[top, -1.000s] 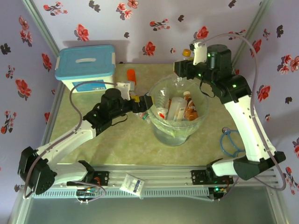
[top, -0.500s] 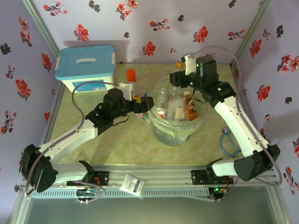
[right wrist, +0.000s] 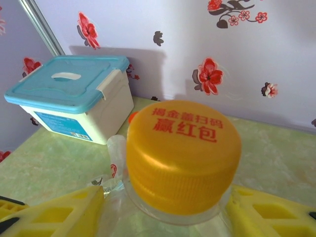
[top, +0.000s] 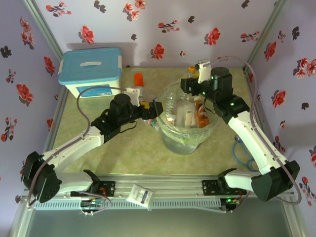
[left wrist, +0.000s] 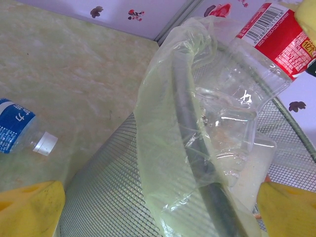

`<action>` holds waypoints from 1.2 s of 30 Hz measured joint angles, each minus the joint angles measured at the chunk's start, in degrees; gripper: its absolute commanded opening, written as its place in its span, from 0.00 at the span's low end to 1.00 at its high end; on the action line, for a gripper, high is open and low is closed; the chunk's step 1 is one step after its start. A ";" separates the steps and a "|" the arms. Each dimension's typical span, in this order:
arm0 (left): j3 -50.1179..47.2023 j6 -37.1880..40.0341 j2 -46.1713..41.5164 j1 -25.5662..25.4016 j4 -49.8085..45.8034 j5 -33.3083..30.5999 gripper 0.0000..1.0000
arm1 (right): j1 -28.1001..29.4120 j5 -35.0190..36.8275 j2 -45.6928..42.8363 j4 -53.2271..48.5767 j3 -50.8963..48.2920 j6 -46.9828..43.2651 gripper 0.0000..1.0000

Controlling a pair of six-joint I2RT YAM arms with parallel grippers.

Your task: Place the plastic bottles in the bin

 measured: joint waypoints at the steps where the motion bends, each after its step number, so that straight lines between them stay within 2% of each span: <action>1: -0.02 0.00 0.00 0.00 0.04 0.00 1.00 | 0.00 0.17 -0.04 0.57 -0.28 0.28 0.29; 7: -0.11 -0.02 0.07 0.00 0.39 0.00 1.00 | 0.07 0.37 0.22 5.70 -3.85 2.91 0.29; 18: -0.35 -0.13 0.17 -0.07 0.98 0.00 1.00 | 3.08 0.52 0.31 5.25 -10.73 4.07 0.29; 20: -0.35 -0.20 0.35 -0.09 1.29 0.00 1.00 | 3.10 0.70 -0.76 4.85 -11.58 4.20 0.34; 24: -0.35 -0.20 0.44 -0.09 1.44 0.00 1.00 | 3.10 0.74 -1.57 0.44 -10.47 4.09 0.66; 27: -0.35 -0.20 0.44 -0.09 1.44 0.00 1.00 | 3.08 1.22 -1.57 -5.55 -6.56 3.13 0.74; 33: -0.35 -0.20 0.44 -0.09 1.46 -0.02 1.00 | 1.64 3.48 -1.57 -13.70 4.17 1.42 0.76; 36: -0.35 -0.20 0.44 -0.09 1.44 0.00 1.00 | 1.01 5.11 -1.55 -15.54 7.65 0.74 0.68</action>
